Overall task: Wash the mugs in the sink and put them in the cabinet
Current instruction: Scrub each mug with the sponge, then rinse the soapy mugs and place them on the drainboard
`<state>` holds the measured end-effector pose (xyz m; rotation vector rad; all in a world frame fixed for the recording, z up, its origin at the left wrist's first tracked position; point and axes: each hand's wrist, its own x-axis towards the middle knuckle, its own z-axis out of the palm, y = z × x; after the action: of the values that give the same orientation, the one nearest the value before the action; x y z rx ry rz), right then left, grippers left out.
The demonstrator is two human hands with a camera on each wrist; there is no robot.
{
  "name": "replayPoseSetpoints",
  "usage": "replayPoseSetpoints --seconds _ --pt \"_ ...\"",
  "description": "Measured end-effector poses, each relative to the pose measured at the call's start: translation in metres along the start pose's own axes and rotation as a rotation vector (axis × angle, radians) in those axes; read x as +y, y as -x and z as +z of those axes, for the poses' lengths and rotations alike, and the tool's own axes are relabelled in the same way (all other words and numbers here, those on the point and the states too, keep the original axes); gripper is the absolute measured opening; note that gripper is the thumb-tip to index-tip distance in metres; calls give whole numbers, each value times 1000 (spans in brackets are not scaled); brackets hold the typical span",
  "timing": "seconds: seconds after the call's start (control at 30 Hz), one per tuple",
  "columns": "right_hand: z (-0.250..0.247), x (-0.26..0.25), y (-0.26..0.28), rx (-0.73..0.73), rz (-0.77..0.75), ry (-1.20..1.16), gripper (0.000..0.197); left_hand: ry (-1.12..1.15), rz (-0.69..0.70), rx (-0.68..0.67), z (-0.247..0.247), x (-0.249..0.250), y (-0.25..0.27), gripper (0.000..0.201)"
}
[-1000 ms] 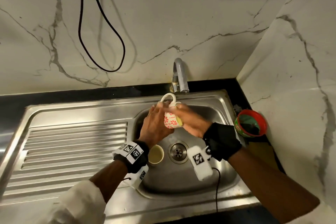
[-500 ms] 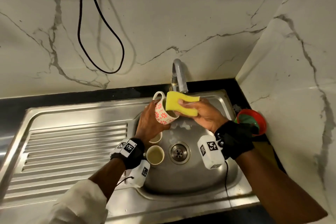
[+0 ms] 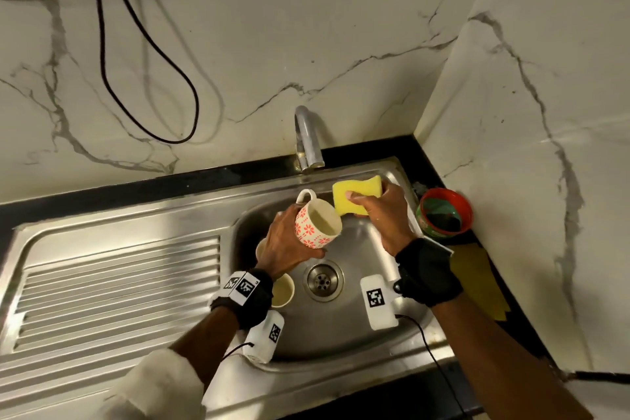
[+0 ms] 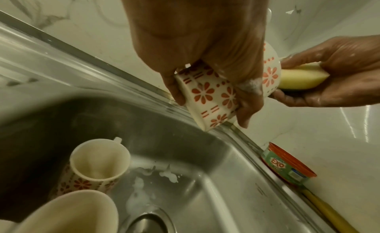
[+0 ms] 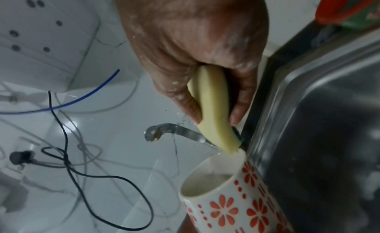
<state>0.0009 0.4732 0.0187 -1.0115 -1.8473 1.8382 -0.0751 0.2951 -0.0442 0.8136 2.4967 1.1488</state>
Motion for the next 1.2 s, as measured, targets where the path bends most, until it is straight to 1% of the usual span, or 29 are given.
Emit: replayPoseSetpoints --seconds 0.03,0.1,0.2,0.27,0.3,0.33,0.37,0.43,0.5,0.57,0.63,0.7,0.73,0.77,0.83,0.9,0.93,0.97,1.07,1.13,1.2 --pt "-6 6 -3 101 -19 61 38 3 -4 -28 8 5 -3 91" --pt "-19 17 -11 270 -46 214 44 28 -17 -73 24 15 -8 89" --pt "-48 27 -23 480 -30 437 56 82 -61 -110 50 27 -14 88" --pt "-72 32 -32 629 -80 578 50 113 -97 -140 68 32 -17 89" --pt "-80 36 -38 674 -77 652 46 130 -119 -160 74 34 -19 91" --pt "-88 38 -43 678 -53 727 46 148 -133 -175 81 35 -20 93" --pt "-92 42 -47 640 -13 797 51 158 -150 -183 85 35 -21 95" --pt "-96 52 -53 502 58 920 65 150 -171 -185 91 34 -22 97" --pt "-93 60 -51 386 89 965 75 145 -180 -172 94 33 -23 94" --pt "-82 67 -42 366 21 966 72 167 -180 -161 93 35 -22 88" --pt "-63 74 -31 426 -135 935 64 192 -174 -150 89 38 -22 84" --pt "-46 79 -22 467 -321 828 52 188 -169 -130 84 36 -21 86" --pt "-39 78 -21 421 -377 723 42 189 -175 -120 80 35 -20 86" --pt "-33 71 -18 306 -360 600 36 201 -187 -123 75 33 -19 86" --pt "-22 61 -19 26 -206 364 33 256 -195 -155 61 31 -18 87" --pt "-10 50 -20 -229 -88 226 30 365 -193 -257 41 29 -16 85" --pt "-4 46 -22 -311 -67 207 30 424 -199 -323 30 27 -16 83" --pt "1 43 -23 -360 -52 194 31 477 -215 -390 19 24 -16 82" --pt "14 34 -27 -435 -8 160 30 566 -277 -561 -12 14 -13 77" --pt "19 31 -32 -527 19 180 33 587 -293 -628 -31 12 -12 70" --pt "20 27 -34 -598 -11 226 38 632 -301 -659 -43 12 -14 66"
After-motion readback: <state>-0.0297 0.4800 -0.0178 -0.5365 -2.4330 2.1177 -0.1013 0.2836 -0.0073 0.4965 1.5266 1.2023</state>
